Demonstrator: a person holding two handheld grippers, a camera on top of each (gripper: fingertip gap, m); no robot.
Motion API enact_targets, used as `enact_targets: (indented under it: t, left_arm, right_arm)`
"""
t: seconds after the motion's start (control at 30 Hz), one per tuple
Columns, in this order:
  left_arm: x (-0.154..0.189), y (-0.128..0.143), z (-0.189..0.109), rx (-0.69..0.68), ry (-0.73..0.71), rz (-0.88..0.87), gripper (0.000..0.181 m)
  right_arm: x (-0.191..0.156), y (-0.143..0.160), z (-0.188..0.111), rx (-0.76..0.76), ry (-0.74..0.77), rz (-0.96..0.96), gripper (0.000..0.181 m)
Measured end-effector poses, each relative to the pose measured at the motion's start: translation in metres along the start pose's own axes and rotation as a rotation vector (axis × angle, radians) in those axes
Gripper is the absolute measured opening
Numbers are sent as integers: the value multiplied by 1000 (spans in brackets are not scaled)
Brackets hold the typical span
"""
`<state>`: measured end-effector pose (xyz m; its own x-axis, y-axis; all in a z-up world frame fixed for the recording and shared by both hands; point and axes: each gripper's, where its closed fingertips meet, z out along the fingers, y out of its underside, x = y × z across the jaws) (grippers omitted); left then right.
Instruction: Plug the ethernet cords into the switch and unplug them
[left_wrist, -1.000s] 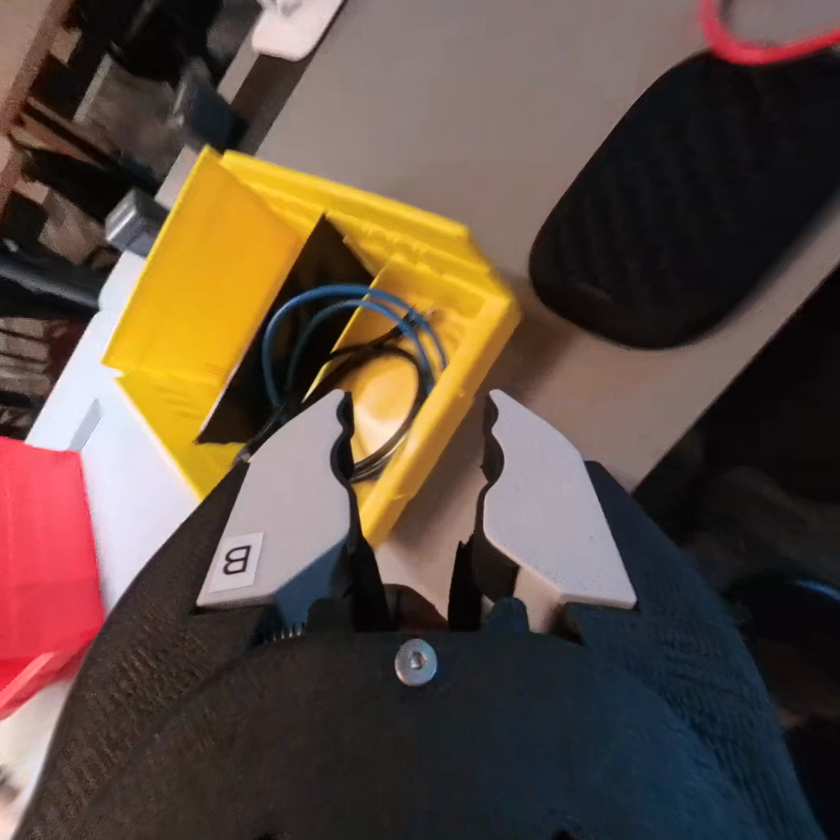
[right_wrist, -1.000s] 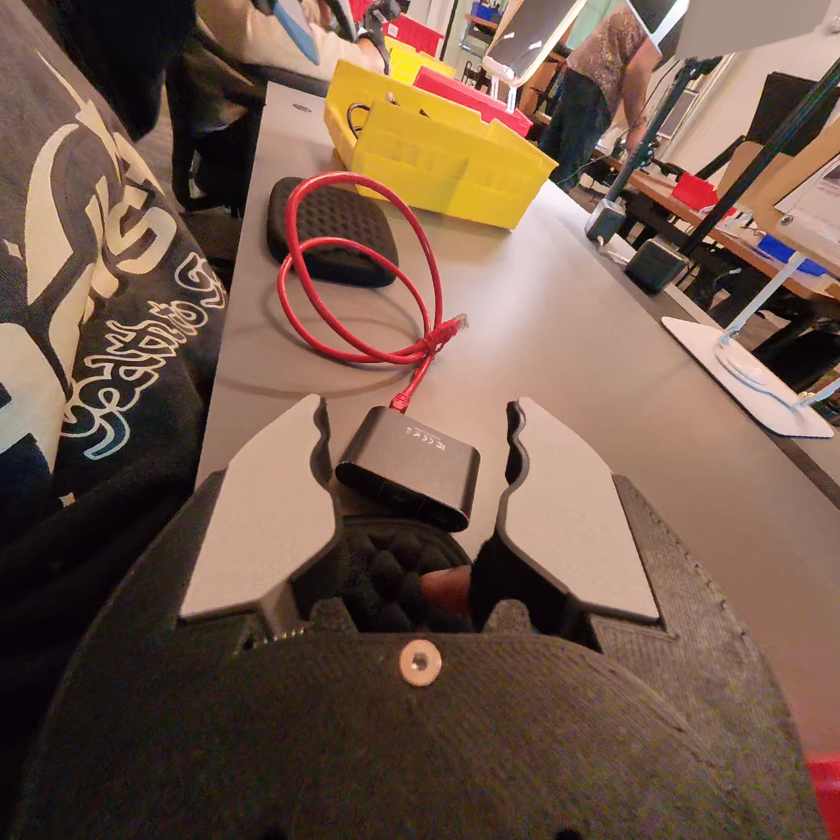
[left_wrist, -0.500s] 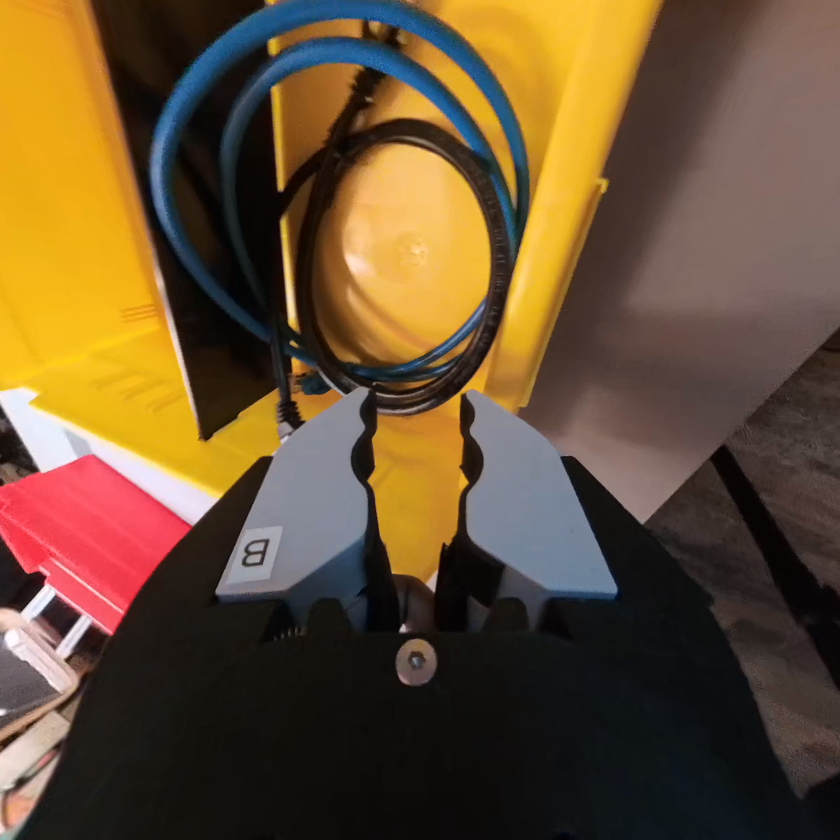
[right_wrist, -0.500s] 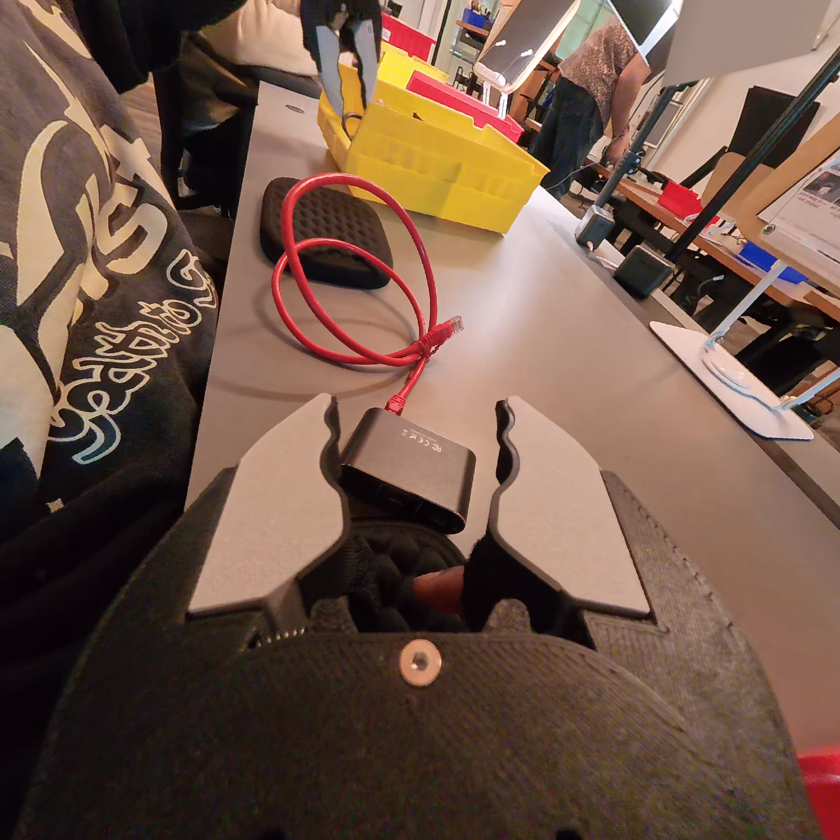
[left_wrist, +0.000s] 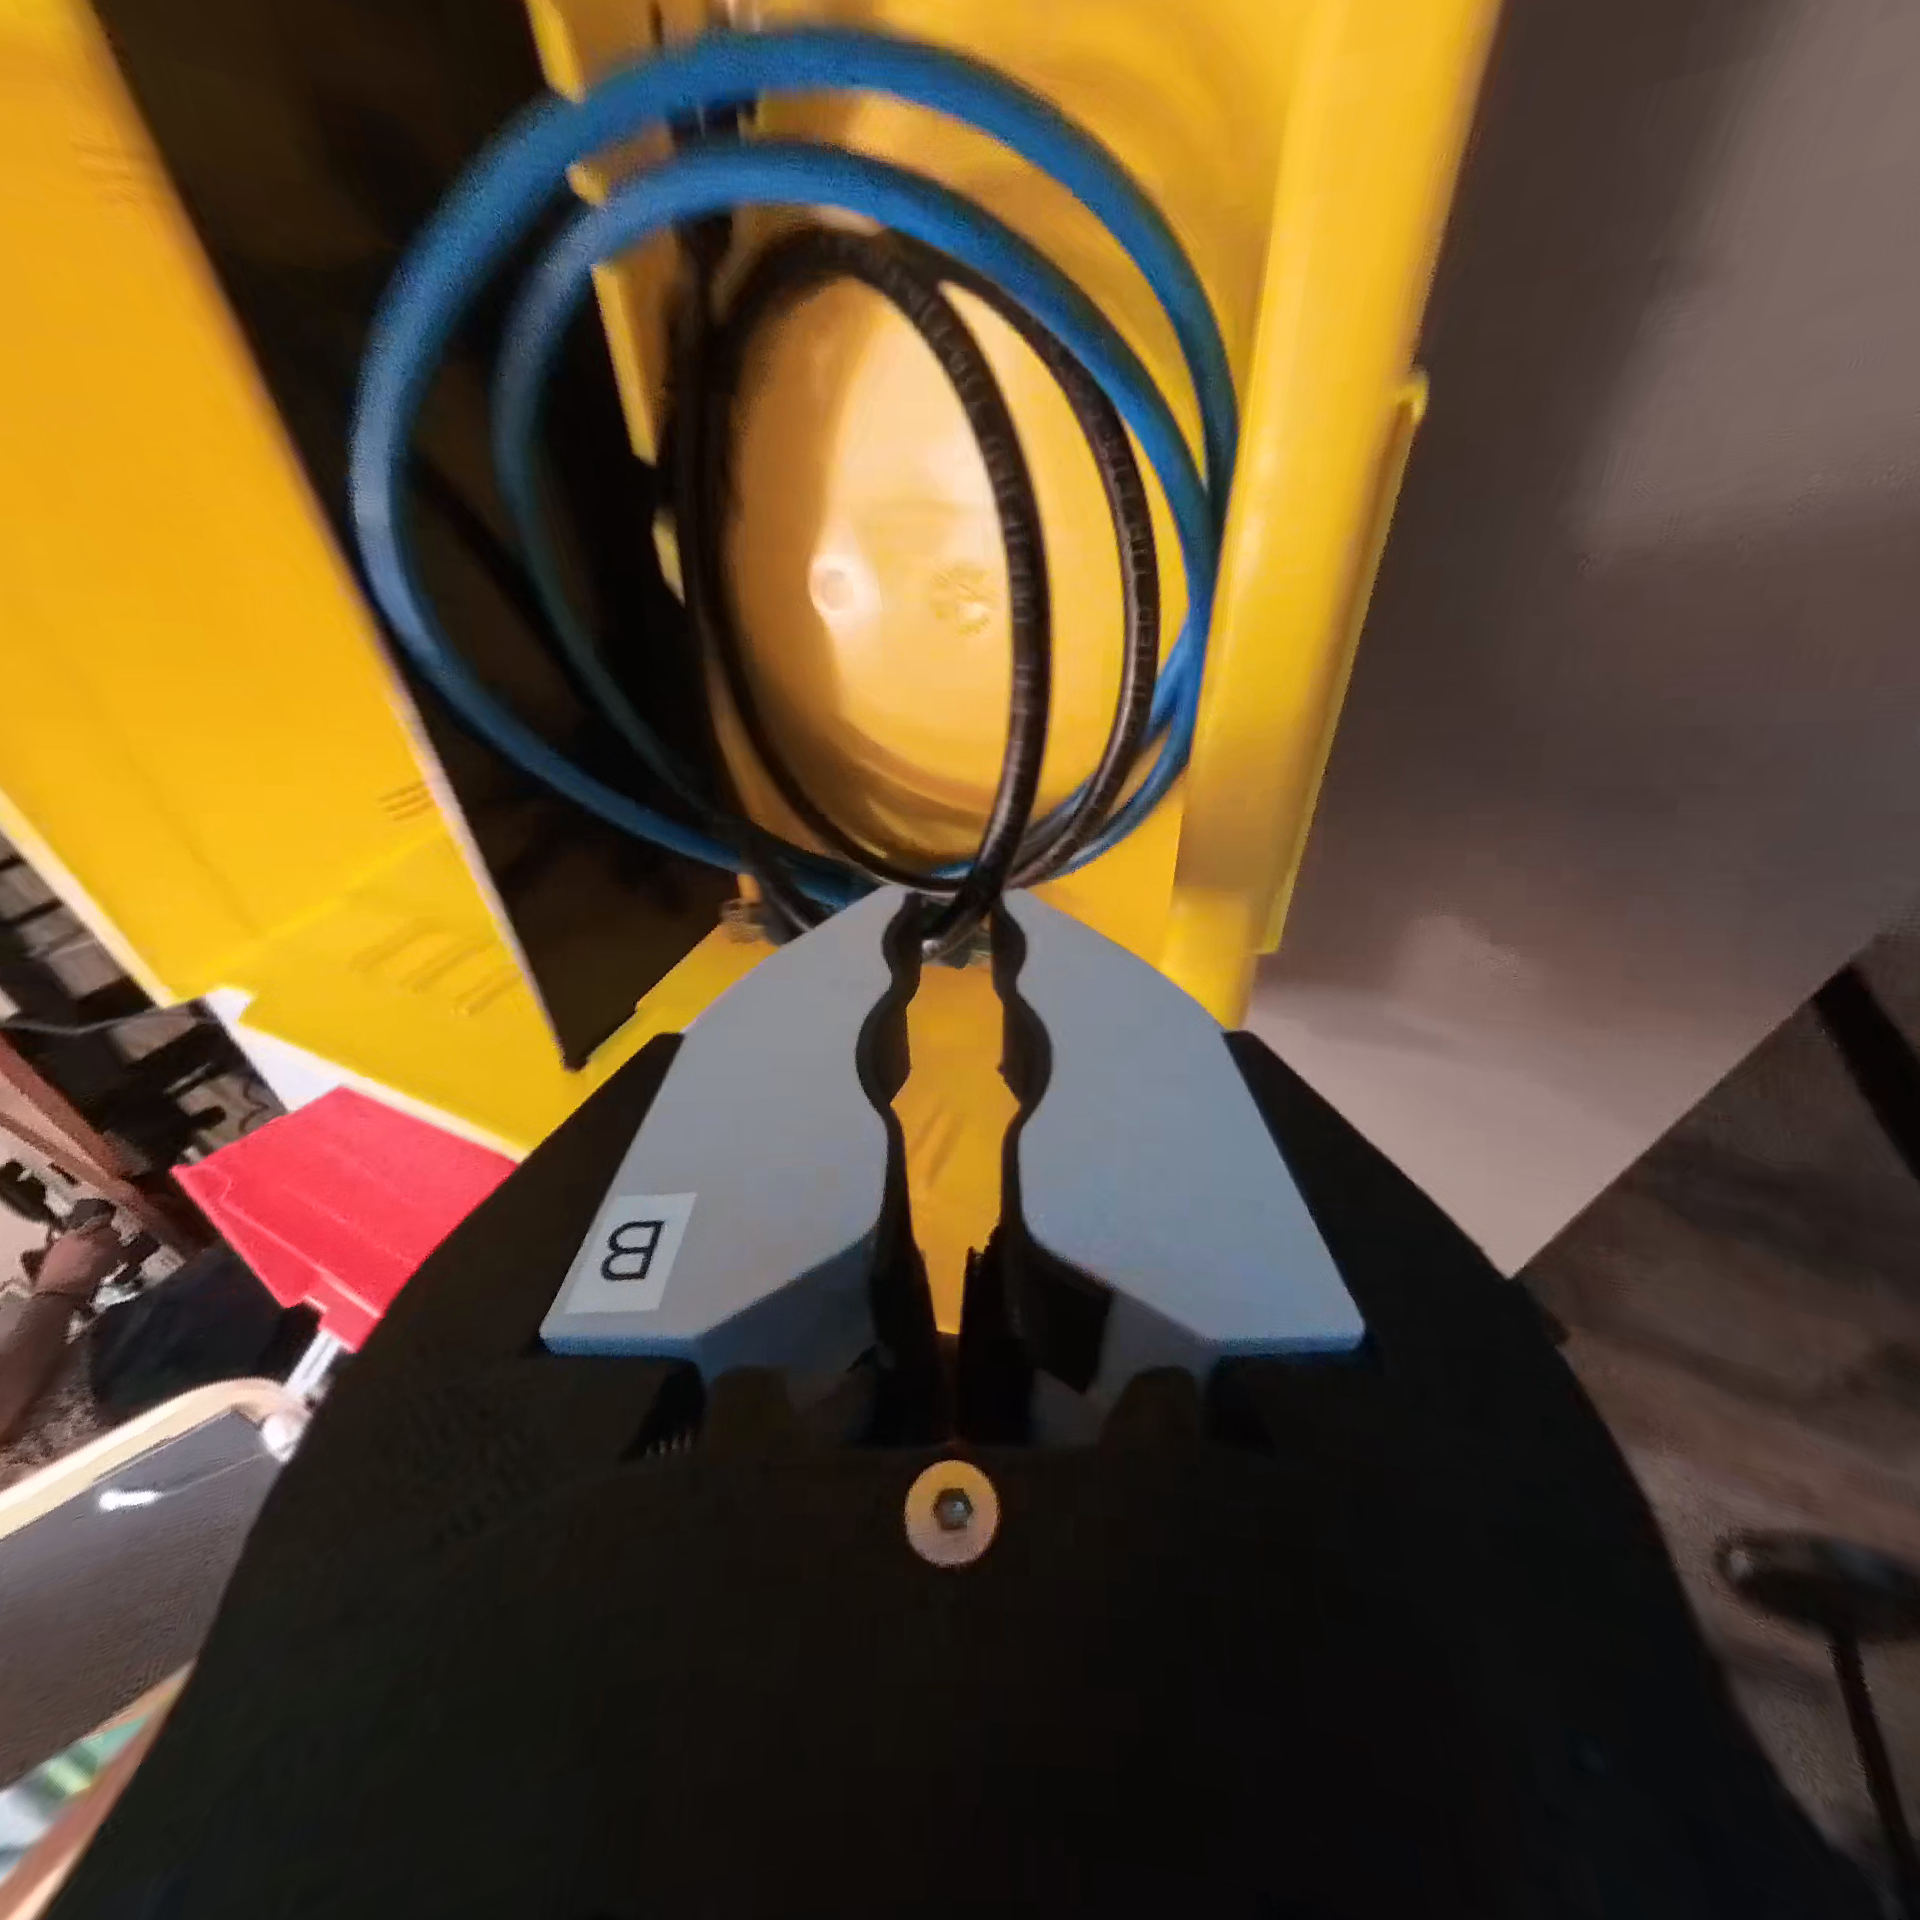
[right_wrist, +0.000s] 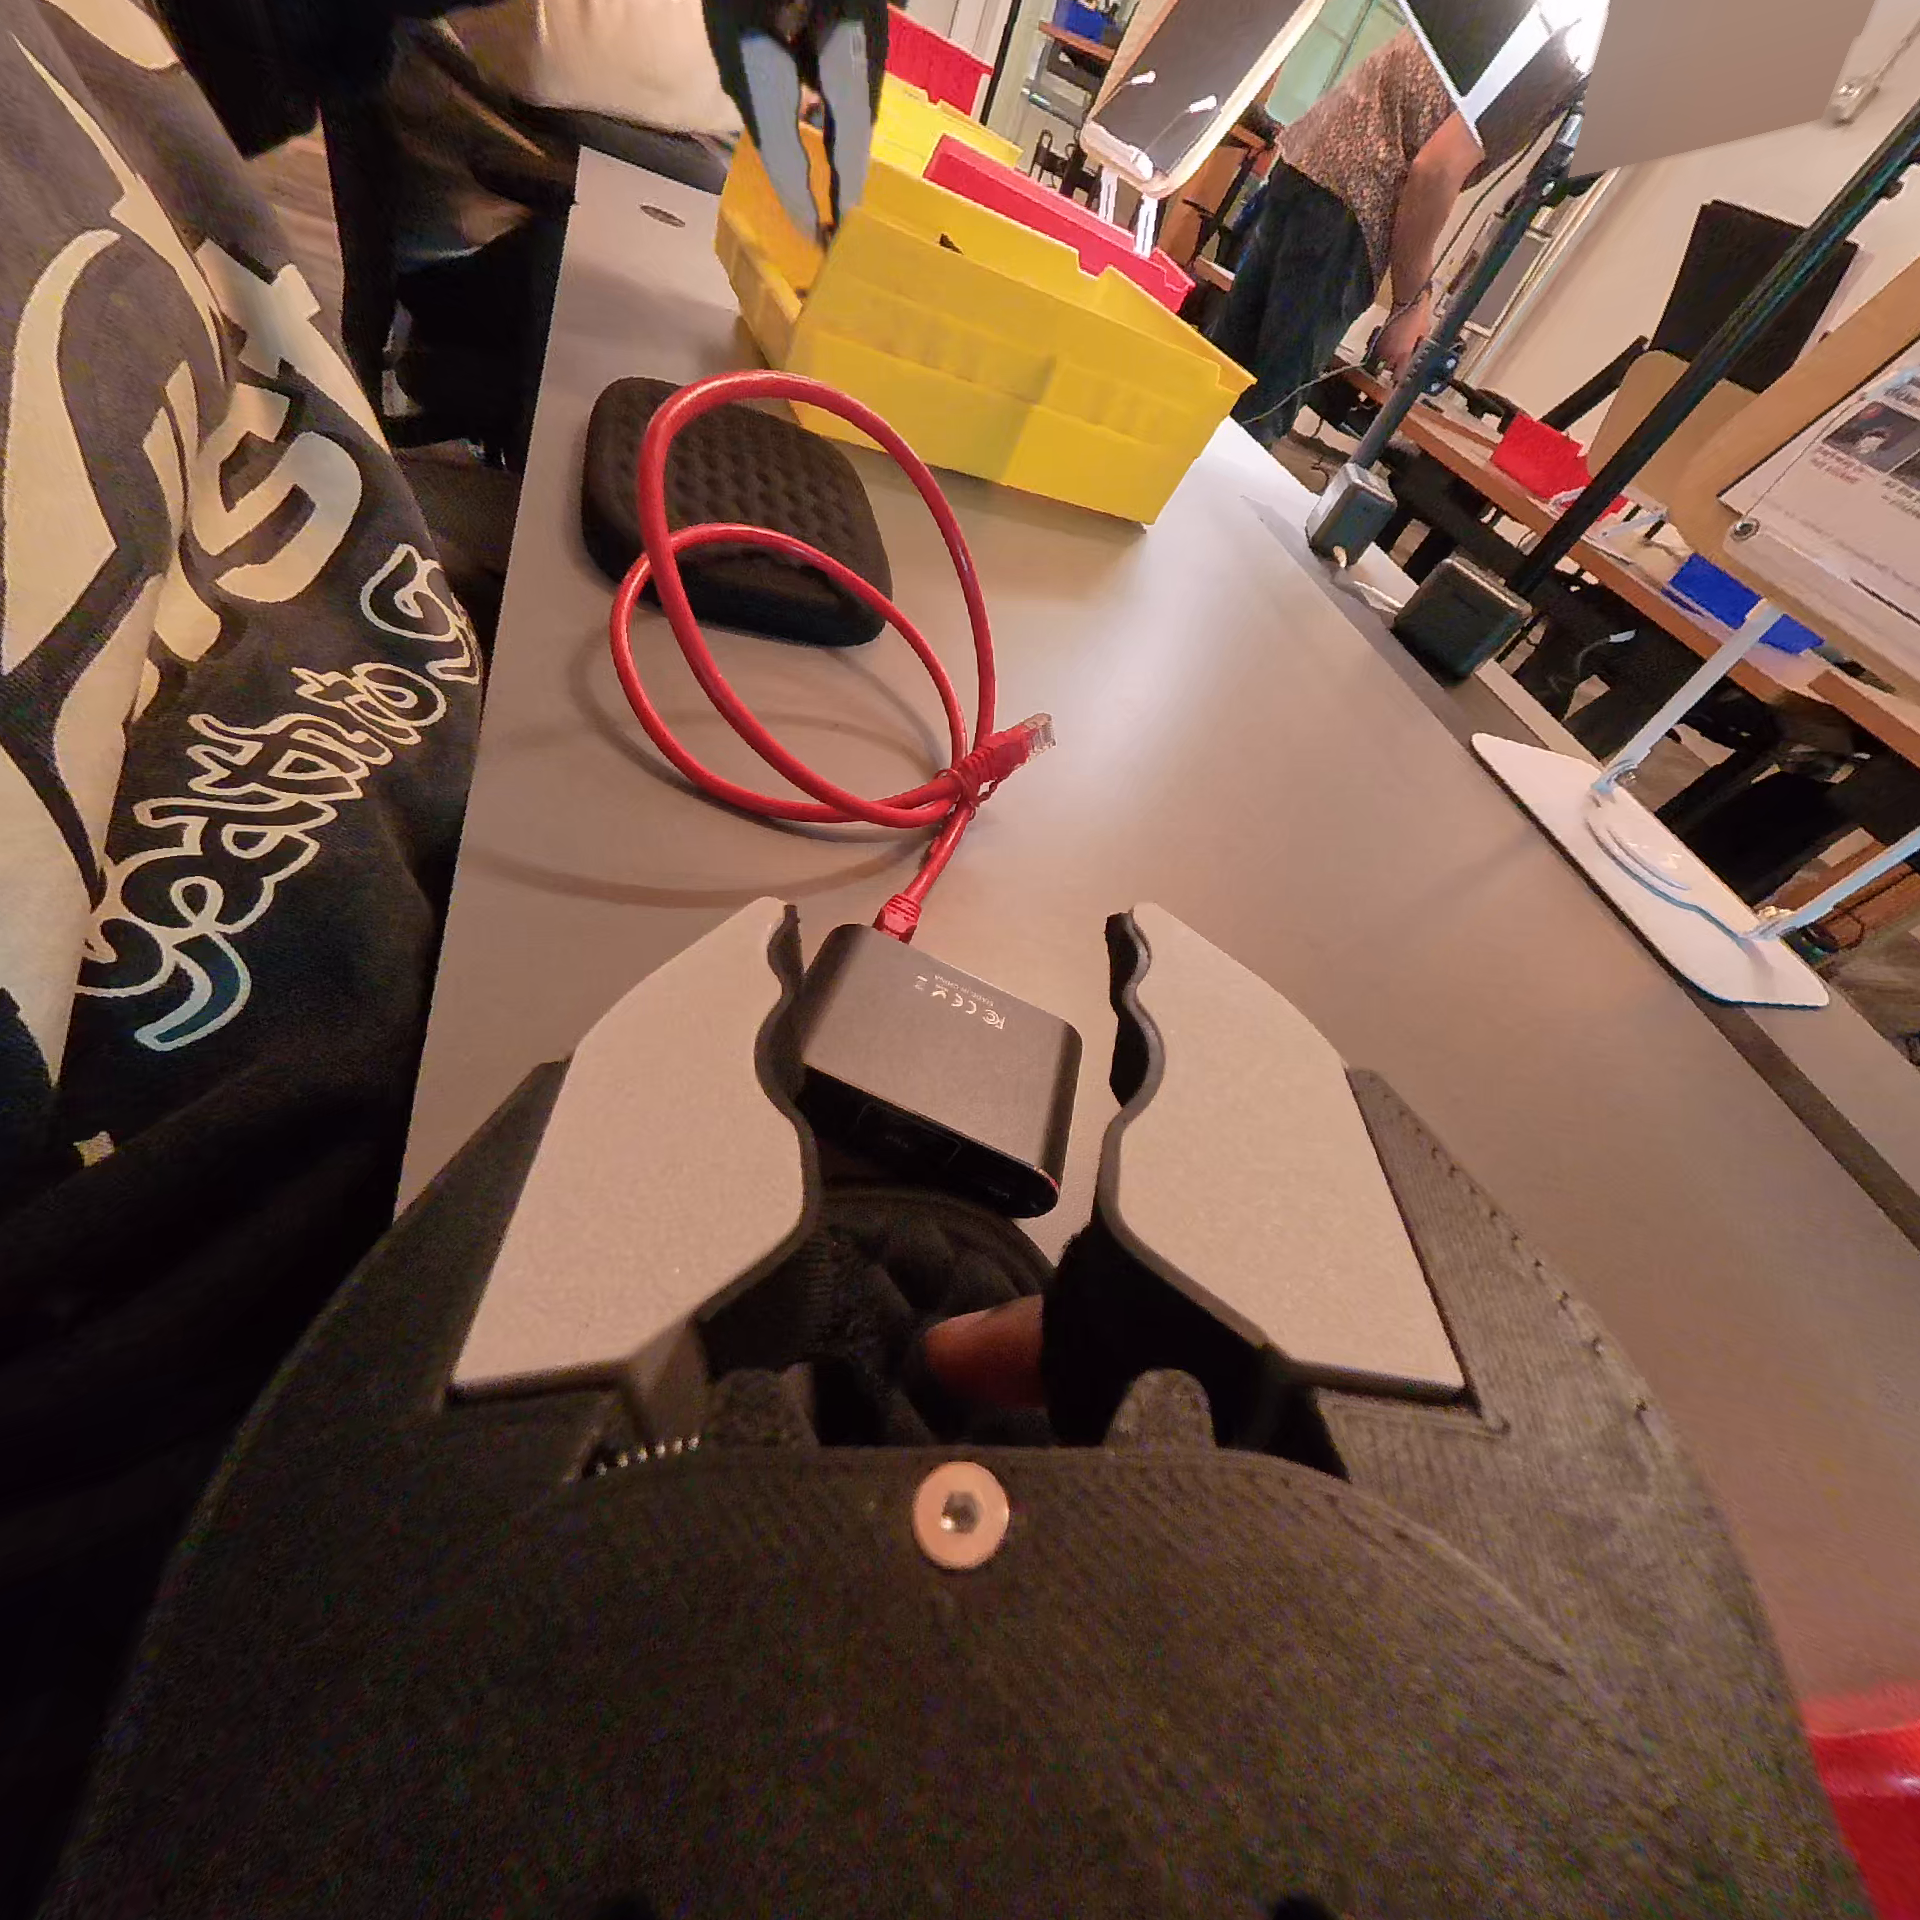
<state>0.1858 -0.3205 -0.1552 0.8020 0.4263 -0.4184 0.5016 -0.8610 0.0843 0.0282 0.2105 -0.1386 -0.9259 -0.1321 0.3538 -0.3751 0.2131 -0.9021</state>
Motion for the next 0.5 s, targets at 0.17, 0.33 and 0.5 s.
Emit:
enact_targets:
  t: [0.17,0.33,0.5]
  left_arm:
    - [-37,-9,-62,192,-275,-127,5]
    - [-70,-12,-119,324,-570,-282,6]
    - [-85,-35,-157,483,-774,-413,6]
  right_arm:
    - [0,1,1,-9,5,-9,56]
    - [0,2,1,-13,7,-16,55]
    - [0,2,2,-13,6,-13,55]
